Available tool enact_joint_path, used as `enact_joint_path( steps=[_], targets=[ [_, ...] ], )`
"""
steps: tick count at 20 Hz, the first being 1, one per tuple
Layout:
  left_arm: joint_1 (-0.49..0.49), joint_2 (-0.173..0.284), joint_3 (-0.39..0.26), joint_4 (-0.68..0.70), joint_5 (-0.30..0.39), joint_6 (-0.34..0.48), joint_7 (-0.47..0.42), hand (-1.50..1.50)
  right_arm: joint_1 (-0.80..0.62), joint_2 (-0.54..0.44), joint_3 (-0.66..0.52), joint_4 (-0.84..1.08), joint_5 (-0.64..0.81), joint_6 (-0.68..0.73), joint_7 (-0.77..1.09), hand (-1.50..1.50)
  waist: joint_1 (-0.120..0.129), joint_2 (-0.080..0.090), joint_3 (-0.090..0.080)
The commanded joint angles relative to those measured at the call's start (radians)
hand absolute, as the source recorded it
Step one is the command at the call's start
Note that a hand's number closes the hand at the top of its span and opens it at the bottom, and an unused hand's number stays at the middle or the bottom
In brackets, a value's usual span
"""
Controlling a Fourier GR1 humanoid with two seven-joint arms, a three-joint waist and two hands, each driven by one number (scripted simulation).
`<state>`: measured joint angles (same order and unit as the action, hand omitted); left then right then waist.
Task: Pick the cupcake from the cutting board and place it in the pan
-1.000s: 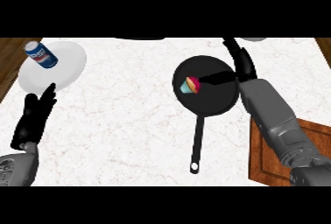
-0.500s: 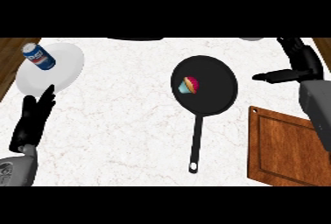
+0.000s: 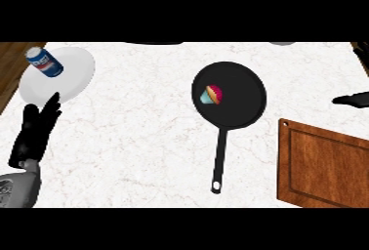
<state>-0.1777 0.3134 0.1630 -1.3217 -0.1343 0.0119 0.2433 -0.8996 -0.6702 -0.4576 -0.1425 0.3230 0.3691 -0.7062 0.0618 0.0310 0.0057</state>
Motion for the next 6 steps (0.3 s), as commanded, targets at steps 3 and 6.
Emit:
enact_joint_path(
  steps=[3, 6],
  targets=[
    [0.008, 0.000, 0.006, 0.021, -0.009, 0.007, -0.025, 0.00, 0.043, -0.116, 0.008, -0.007, 0.013, 0.114, -0.057, -1.50, -0.001, 0.002, 0.001],
    [-0.008, -0.013, -0.002, 0.018, 0.000, 0.001, -0.021, 0.00, 0.063, -0.146, -0.003, 0.004, 0.004, 0.129, -0.058, -1.50, 0.005, 0.009, 0.003]
  ],
)
